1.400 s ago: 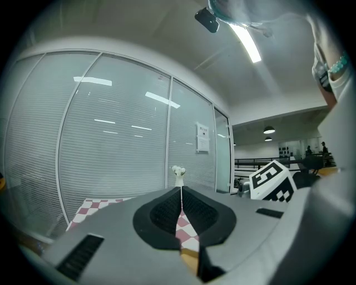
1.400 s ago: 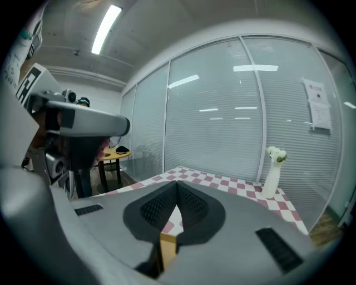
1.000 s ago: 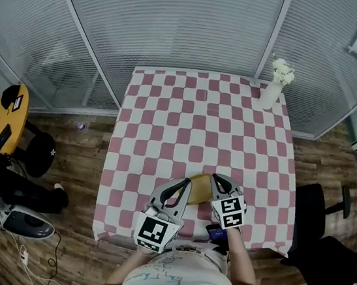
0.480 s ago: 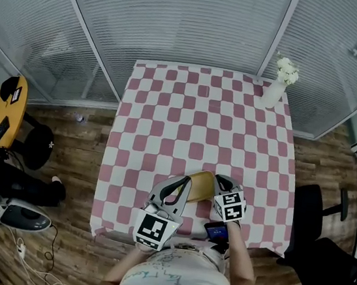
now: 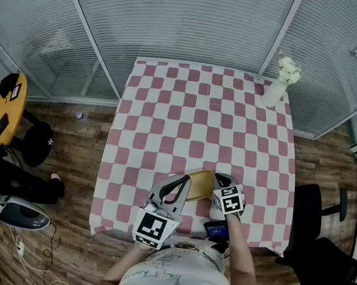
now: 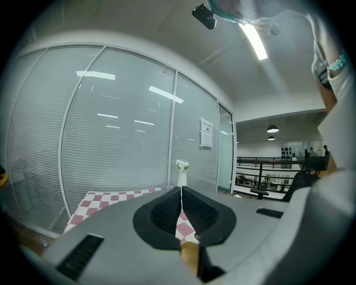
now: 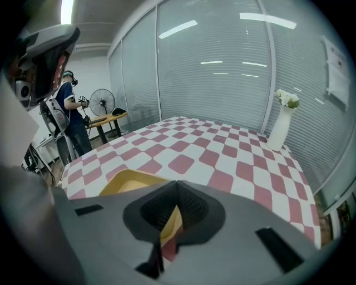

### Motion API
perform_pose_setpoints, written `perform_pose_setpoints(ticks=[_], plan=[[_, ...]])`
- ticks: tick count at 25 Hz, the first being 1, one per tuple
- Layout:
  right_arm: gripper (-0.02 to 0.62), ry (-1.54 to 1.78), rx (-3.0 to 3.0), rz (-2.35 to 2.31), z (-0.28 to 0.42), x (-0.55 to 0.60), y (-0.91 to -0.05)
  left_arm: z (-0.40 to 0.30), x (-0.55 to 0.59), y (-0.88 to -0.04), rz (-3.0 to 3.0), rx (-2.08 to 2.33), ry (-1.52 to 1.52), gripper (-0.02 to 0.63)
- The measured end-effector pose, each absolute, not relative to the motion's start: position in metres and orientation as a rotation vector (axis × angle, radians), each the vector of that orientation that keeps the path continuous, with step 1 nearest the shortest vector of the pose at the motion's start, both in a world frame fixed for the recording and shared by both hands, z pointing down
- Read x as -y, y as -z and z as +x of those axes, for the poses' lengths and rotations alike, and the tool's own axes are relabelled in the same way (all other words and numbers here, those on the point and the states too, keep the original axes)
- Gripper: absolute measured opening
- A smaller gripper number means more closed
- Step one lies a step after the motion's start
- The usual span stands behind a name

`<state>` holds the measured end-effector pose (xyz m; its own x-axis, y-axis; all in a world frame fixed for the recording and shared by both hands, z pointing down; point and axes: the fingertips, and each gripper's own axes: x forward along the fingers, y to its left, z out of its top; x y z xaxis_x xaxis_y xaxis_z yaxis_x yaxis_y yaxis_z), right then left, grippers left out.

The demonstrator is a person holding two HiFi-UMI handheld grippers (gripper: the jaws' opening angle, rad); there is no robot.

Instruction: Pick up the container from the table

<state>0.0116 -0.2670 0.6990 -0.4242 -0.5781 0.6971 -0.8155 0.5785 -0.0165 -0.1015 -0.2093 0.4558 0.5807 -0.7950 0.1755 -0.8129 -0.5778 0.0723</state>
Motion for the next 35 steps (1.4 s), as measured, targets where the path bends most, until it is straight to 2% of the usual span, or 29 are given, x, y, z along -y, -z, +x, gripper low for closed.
perform_pose_setpoints(ticks=[24, 30, 35], plan=[[-0.007, -0.480, 2.070, 1.018, 0.012, 0.261, -0.733, -0.104, 0.214, -0.462, 2.646, 1.359, -0.193, 0.017], [0.064, -0.446, 2.024, 0.996, 0.013, 0.268, -0.744, -0.102, 0.216, -0.464, 2.648, 1.353, -0.198, 0.017], [0.066, -0.514, 1.970, 0.964, 0.013, 0.267, -0.762, -0.104, 0.215, -0.466, 2.643, 1.349, -0.203, 0.017]])
